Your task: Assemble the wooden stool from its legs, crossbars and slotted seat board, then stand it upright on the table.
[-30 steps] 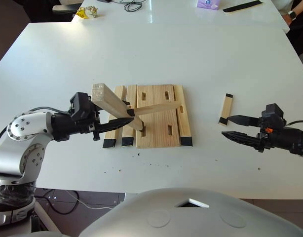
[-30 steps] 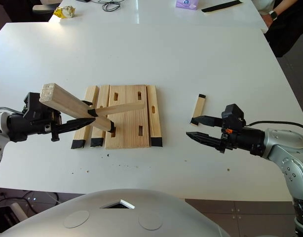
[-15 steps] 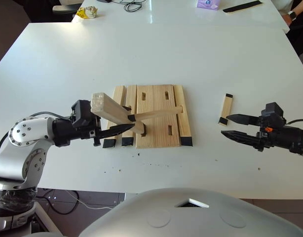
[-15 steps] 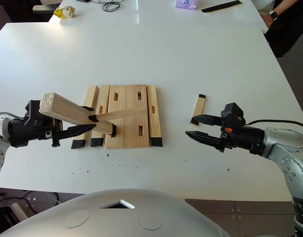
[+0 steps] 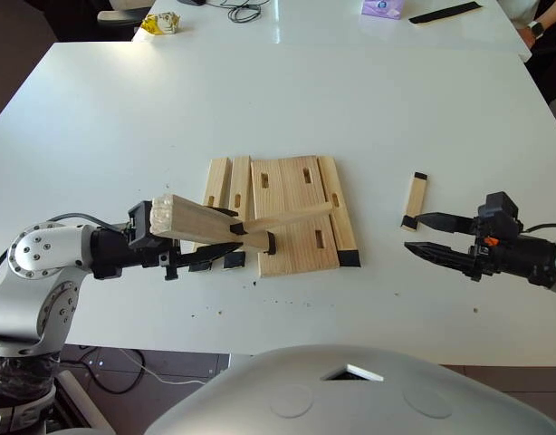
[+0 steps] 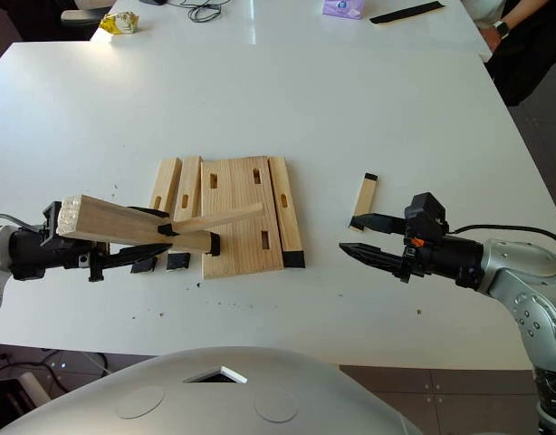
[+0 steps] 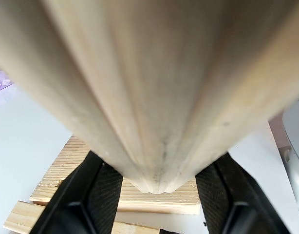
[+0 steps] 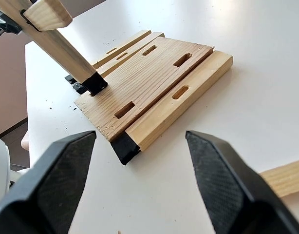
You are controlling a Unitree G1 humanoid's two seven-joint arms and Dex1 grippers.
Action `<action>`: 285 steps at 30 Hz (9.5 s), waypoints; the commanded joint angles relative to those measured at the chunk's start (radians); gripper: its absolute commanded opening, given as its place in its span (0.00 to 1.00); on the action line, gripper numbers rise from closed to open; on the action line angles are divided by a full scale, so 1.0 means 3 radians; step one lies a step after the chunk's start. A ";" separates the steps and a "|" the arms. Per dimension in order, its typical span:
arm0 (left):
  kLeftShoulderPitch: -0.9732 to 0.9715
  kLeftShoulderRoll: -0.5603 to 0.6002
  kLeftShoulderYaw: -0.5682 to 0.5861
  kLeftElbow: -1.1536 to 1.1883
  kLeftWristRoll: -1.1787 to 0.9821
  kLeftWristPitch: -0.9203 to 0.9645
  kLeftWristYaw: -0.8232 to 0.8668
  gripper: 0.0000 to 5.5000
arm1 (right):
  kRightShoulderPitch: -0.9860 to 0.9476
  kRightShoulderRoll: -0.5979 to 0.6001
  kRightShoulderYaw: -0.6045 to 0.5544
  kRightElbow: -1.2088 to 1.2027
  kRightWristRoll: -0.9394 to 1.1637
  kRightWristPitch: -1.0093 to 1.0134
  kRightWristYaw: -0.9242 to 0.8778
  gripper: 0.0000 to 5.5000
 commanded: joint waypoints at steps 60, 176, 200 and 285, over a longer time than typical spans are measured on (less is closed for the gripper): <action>-0.0174 0.0632 -0.0192 -0.0134 -0.0001 0.0878 0.0418 0.38 | 0.0057 0.0297 -0.0015 -0.0199 0.0007 -0.0049 -0.0359 0.62; -0.0604 0.0636 -0.0598 0.0433 0.0470 0.0214 -0.0386 0.38 | -0.0020 0.0407 0.0189 -0.0188 -0.0070 -0.0182 -0.0499 0.62; -0.0294 0.0690 -0.1117 0.0456 0.0768 0.0127 0.0001 0.38 | -0.0167 0.0216 0.0278 -0.0195 -0.0013 -0.0054 -0.0404 0.62; -0.0082 0.0218 -0.0517 0.0485 0.1067 0.2126 0.1472 0.75 | 0.0576 0.0607 0.0224 -0.0547 -0.0247 -0.0349 -0.0845 0.62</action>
